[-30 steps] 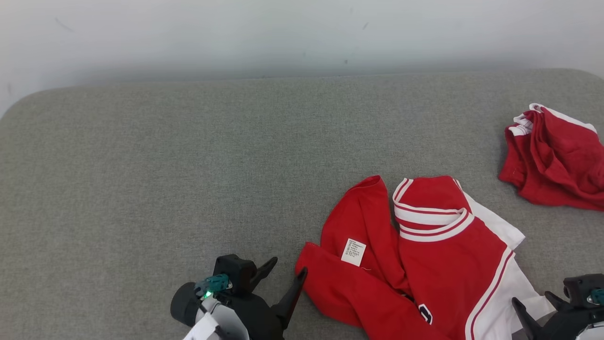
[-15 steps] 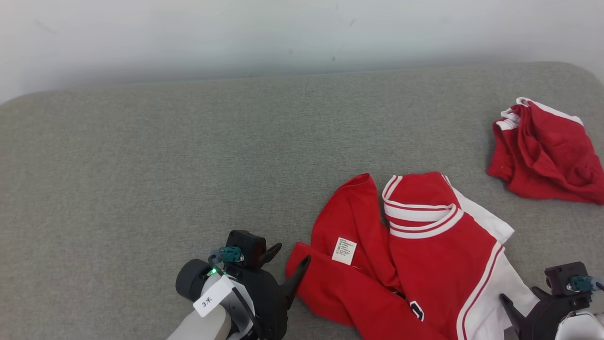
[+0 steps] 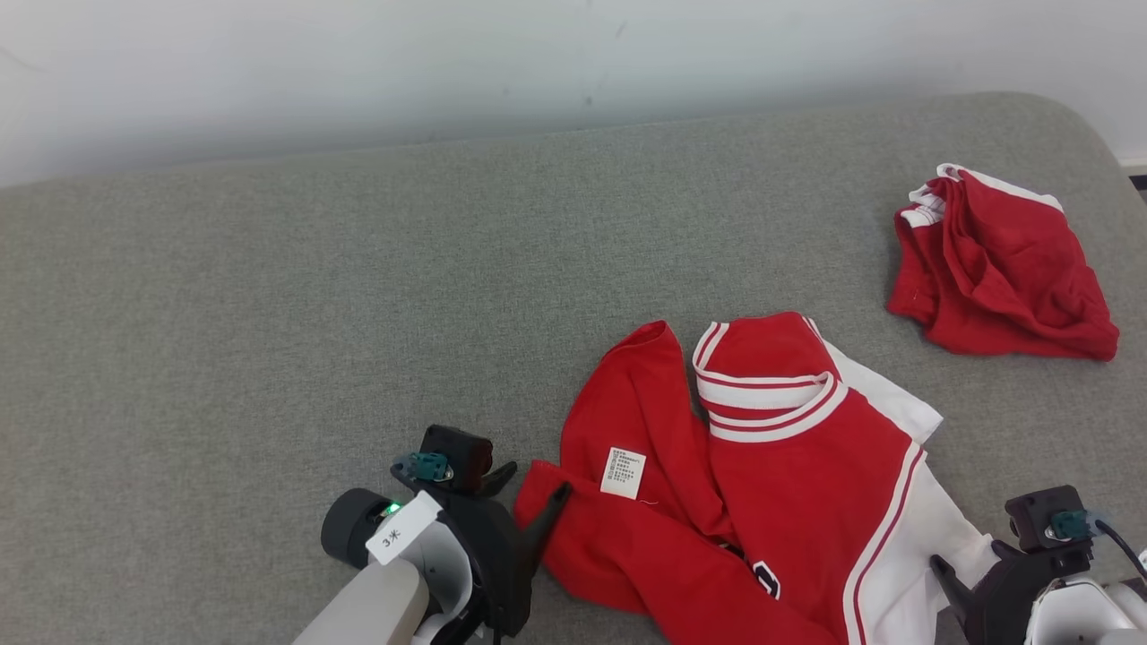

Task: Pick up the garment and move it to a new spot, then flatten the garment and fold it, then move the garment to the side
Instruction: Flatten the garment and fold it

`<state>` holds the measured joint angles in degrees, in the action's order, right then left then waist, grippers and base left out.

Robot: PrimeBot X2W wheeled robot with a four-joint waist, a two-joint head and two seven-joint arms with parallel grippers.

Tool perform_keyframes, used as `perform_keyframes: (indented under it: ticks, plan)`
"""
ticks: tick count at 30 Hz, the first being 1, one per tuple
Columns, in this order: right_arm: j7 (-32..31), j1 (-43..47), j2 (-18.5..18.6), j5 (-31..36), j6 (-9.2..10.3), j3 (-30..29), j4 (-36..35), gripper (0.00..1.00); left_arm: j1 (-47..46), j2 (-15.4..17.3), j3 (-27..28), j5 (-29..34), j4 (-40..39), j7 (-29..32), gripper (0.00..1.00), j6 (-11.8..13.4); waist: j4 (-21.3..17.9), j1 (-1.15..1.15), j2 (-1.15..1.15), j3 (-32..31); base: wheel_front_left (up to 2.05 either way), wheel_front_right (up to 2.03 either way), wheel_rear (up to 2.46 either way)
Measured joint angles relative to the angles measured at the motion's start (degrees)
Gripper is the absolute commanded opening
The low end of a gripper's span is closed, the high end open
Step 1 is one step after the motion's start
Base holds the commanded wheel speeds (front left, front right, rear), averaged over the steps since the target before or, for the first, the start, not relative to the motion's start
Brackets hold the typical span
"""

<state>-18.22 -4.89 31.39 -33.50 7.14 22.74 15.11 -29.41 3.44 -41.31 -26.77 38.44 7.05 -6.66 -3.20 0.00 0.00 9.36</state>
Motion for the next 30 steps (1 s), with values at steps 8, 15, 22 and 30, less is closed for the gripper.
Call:
perform_keyframes:
  ticks: [8, 15, 22, 30]
  plan:
    - [-0.41, -1.8, -0.76, 1.22, 0.0, 0.43, 1.37, 0.0, -1.19, -0.4, -0.55, -0.66, 2.83, -0.26, 0.0, -0.43, 0.23, 0.0, 0.0, 0.53, 0.0, 0.0, 0.0]
    - [3.1, -2.22, -1.42, 0.33, 0.0, -2.2, 1.23, 0.0, -1.57, -0.65, 2.23, -3.6, 2.43, -4.58, 0.0, -0.43, 1.12, 0.0, 0.0, -0.74, 0.0, 0.0, 0.0]
    - [10.53, -2.86, -2.67, -4.33, -0.08, -8.77, -2.47, 0.0, -1.51, 3.91, 8.77, -4.65, -1.65, -10.93, 0.0, 1.24, 2.23, 0.0, 0.0, -2.48, 0.0, 0.0, 0.0]
    - [10.48, -4.85, -3.09, -6.09, -3.27, -7.35, -4.43, 0.0, -1.36, 6.86, 10.32, -5.9, -6.59, -12.82, 0.0, 1.53, 5.04, 0.0, 0.0, -3.5, 0.0, 0.0, 0.0]
